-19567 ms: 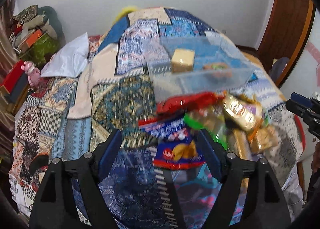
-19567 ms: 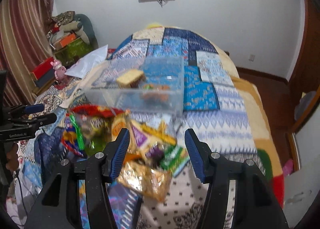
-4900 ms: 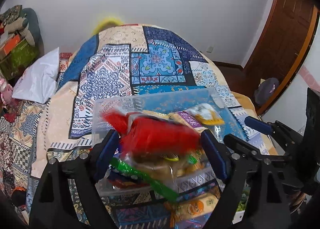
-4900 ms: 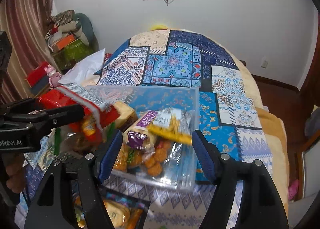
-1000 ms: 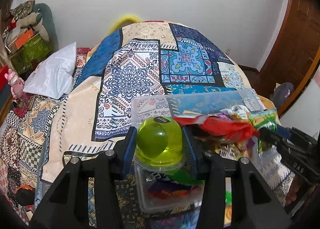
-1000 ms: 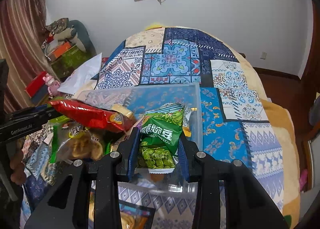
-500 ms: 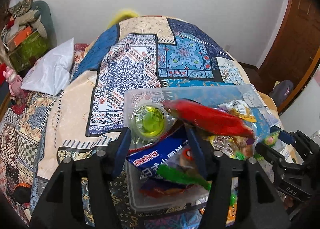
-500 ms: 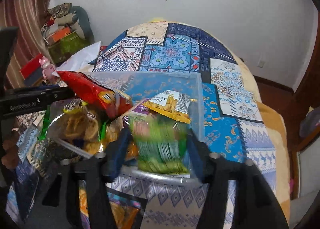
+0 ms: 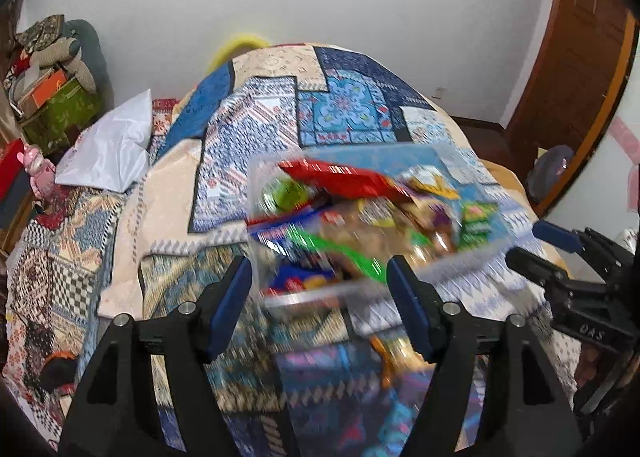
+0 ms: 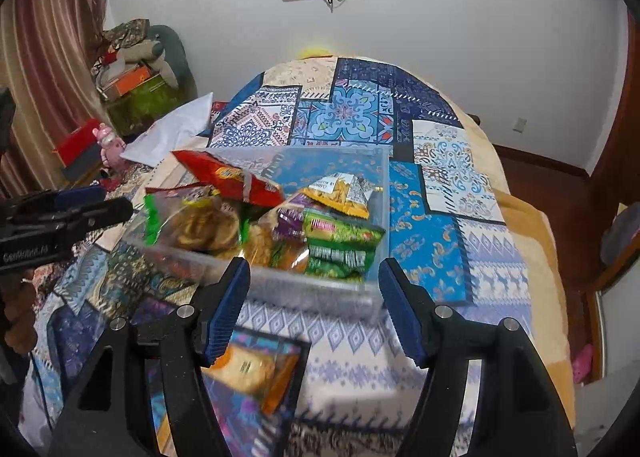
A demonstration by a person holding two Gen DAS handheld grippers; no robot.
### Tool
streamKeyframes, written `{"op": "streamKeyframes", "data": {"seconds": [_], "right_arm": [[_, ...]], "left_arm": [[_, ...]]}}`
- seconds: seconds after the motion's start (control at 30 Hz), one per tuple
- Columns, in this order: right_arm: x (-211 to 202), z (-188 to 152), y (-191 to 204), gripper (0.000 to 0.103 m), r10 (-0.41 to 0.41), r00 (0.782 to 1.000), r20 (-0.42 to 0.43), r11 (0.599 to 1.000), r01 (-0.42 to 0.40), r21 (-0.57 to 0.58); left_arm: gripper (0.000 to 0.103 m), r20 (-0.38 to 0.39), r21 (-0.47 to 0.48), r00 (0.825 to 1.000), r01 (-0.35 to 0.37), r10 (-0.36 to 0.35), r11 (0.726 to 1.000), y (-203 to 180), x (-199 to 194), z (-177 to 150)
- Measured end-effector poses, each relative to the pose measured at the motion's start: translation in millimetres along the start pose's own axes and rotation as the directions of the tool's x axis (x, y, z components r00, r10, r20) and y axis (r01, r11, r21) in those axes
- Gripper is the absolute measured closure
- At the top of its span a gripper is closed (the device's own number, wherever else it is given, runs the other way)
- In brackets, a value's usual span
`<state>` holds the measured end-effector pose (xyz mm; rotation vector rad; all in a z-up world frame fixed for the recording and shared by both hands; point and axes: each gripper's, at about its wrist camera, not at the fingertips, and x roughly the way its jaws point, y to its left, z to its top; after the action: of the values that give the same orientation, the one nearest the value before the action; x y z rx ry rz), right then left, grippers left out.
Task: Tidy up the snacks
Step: 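Grasp the gold-striped biscuit pack with the left tool while the right tool grasps the rice-cake pack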
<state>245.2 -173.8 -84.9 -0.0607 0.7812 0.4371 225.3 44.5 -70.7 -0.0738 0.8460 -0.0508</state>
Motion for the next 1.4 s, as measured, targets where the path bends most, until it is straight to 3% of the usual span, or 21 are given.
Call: {"op": "streamKeyframes", "data": {"seconds": [0.4, 0.83, 0.93, 1.1, 1.4], "right_arm": [[-40.6, -40.5, 0.3, 0.039, 0.001, 1.0, -0.018, 1.0, 0.0, 0.027], [-49.8, -69.4, -4.2, 0.039, 0.006, 0.998, -0.063, 0.999, -0.002, 0.05], [-42.9, -70.9, -0.4, 0.039, 0.02, 0.997, -0.08, 0.999, -0.016, 0.046], [-24.7, -69.4, 11.8, 0.039, 0.047, 0.993, -0.109, 0.999, -0.044, 0.026], [31.1, -47.6, 40.7, 0.039, 0.125, 0.974, -0.191, 0.992, -0.129, -0.007]], "left_arm": [[0.031, -0.117, 0.045, 0.991, 0.065, -0.059, 0.997, -56.1, -13.5, -79.1], [0.031, -0.272, 0.074, 0.958, 0.115, -0.091, 0.991, -96.6, 21.0, -144.7], [0.033, -0.248, 0.087, 0.966, 0.1, -0.076, 0.991, -92.2, 20.9, -150.1], [0.057, -0.224, 0.062, 0.973, 0.075, -0.06, 0.995, -68.8, 16.3, -153.3], [0.062, -0.204, -0.04, 0.979, 0.01, -0.018, 0.999, -3.8, 16.1, -141.2]]}}
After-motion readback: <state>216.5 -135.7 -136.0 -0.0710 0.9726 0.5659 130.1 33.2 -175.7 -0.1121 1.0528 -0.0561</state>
